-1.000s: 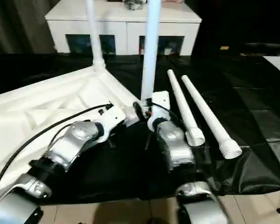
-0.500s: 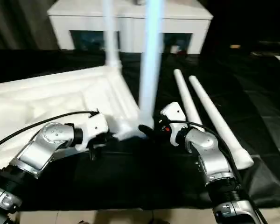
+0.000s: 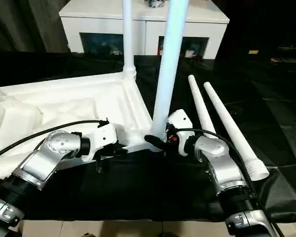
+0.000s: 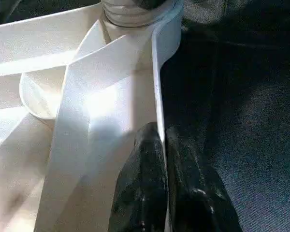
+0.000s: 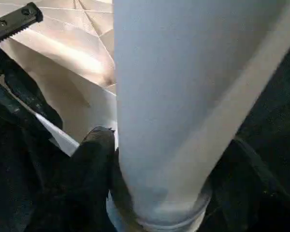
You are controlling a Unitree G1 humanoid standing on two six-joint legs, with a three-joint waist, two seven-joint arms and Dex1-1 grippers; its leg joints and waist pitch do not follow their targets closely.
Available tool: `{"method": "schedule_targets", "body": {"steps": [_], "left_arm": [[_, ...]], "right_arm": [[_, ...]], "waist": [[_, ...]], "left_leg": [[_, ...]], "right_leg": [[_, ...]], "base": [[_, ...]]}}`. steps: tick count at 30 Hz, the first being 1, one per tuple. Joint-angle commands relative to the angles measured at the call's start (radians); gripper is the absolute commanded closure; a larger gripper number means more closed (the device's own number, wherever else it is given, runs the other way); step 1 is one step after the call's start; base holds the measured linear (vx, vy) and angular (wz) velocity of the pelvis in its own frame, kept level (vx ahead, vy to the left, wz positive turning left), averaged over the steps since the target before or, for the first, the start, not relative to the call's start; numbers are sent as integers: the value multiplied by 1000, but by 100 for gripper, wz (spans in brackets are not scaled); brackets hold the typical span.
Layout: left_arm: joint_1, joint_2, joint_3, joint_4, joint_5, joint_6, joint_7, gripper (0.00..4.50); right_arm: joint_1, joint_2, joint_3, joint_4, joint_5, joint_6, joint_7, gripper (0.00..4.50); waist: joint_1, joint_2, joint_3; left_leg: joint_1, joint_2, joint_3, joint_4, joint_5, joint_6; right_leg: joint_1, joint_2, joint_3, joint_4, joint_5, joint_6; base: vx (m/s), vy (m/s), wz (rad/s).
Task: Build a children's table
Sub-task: Rotate leg to tighten
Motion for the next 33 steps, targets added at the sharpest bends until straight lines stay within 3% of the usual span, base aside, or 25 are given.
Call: {"method": "schedule_targets", "body": {"steps": [1,8,11,15,16,18,19,21,22,25,26,29,33], "left_arm": [[5,10,-13,-2,20,-5,-5,450],[0,5,-12,8,26,-4,2,450],[-11,-25,-3,32,40,14,60,450],[-102,-143,37,154,88,83,296,450],[-136,-186,56,197,85,88,361,450],[-177,-232,71,247,81,77,421,450],[-191,-246,70,261,83,66,433,450],[-208,-259,62,278,87,44,432,450],[-208,-259,62,278,87,44,432,450],[-212,-259,51,283,93,26,412,450],[-215,-258,48,292,97,13,408,450],[-223,-261,48,323,102,-6,407,450],[-232,-263,45,357,101,-51,400,450]], "right_arm": [[3,-5,11,24,-16,15,12,189],[4,2,32,53,-52,27,-22,199],[-9,44,12,112,-84,57,-155,200],[-55,175,-113,232,-76,131,-521,201],[-66,214,-153,260,-67,144,-626,201],[-81,267,-206,291,-42,142,-746,201],[-88,289,-225,301,-28,132,-780,201],[-100,320,-248,307,-4,100,-809,201],[-100,320,-248,307,-4,100,-809,201],[-107,326,-238,298,-6,69,-790,202],[-107,327,-236,280,-11,44,-780,150],[-105,325,-243,250,-7,2,-756,140],[-92,293,-244,200,-54,-60,-821,98]], "waist": [[2,-3,-72],[0,-4,-69],[-4,-4,-63],[-14,-6,-56],[-16,-9,-58],[-19,-3,-56],[-18,-6,-58],[-20,4,-58],[-21,2,-60],[-20,2,-62],[-19,6,-62],[-17,5,-64],[-9,3,-68]], "left_leg": [[6,13,6,-66,-205,53],[5,12,5,-67,-231,43],[8,11,4,-71,-282,24],[21,4,-6,-74,-387,-21],[22,3,-7,-74,-402,-24],[34,-1,-7,-71,-436,-25],[36,-3,-9,-70,-450,-20],[30,-4,-13,-74,-463,-12],[31,-2,-15,-75,-471,-8],[24,3,-15,-82,-458,-1],[23,3,-15,-83,-456,0],[21,2,-8,-80,-437,4],[15,4,-3,-79,-355,12]], "right_leg": [[57,-35,33,-49,-207,-218],[57,-34,32,-52,-248,-209],[50,-35,30,-64,-354,-181],[37,-35,23,-84,-527,-118],[38,-35,20,-91,-558,-97],[25,-31,14,-108,-593,-78],[26,-31,9,-112,-603,-65],[31,-33,3,-116,-609,-47],[32,-33,0,-119,-599,-42],[39,-33,3,-111,-520,-67],[38,-33,5,-109,-510,-73],[37,-33,12,-105,-468,-100],[43,-36,20,-90,-385,-134]], "base": [[0,0,0],[0,0,0],[0,0,0],[0,0,0],[-58,14,-2],[-55,16,0],[0,0,0],[0,0,0],[0,0,0],[0,0,0],[0,0,0],[0,0,0],[0,0,0]]}}
